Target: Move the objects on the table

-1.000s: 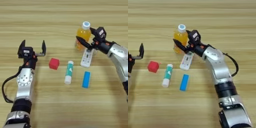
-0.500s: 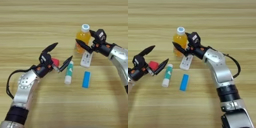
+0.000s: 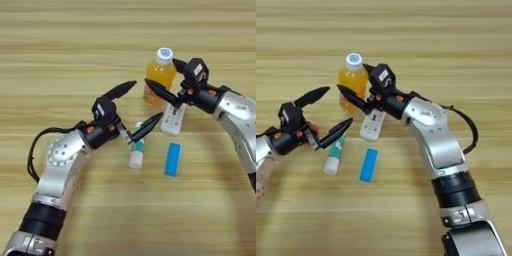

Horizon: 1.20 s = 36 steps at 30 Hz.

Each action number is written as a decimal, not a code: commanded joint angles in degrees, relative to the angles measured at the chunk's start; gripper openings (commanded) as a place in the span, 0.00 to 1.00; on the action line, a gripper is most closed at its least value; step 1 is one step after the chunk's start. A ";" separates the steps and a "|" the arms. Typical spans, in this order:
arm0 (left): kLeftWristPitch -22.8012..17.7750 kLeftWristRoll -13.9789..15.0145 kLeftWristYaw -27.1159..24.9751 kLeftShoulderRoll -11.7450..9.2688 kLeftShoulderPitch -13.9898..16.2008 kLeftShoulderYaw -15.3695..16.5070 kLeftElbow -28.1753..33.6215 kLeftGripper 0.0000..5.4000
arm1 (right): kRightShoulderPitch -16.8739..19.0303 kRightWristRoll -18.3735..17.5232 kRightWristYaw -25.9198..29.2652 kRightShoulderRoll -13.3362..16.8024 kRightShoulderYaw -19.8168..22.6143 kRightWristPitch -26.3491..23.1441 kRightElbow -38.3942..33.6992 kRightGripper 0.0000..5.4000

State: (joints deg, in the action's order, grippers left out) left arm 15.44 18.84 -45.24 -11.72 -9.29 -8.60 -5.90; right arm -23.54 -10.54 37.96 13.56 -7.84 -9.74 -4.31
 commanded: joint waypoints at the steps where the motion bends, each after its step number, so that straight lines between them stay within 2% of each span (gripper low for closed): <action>1: 0.42 -0.39 0.42 0.71 -0.52 0.56 -1.15 1.00 | 0.68 -1.16 0.48 0.49 -0.26 -0.79 -2.48 0.65; 19: 1.65 -2.86 0.05 1.33 -1.51 0.14 -3.49 1.00 | 2.13 -2.08 1.46 0.41 -2.17 -2.71 -6.74 0.65; 36: 2.77 -3.64 0.21 1.76 -2.49 0.49 -5.49 1.00 | 3.11 -2.74 2.18 -0.03 -5.02 -3.43 -8.37 0.65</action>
State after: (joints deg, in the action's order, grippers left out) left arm 17.47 16.07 -45.13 -9.94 -10.61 -8.16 -10.86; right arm -19.92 -12.36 39.56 13.59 -12.71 -13.13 -11.15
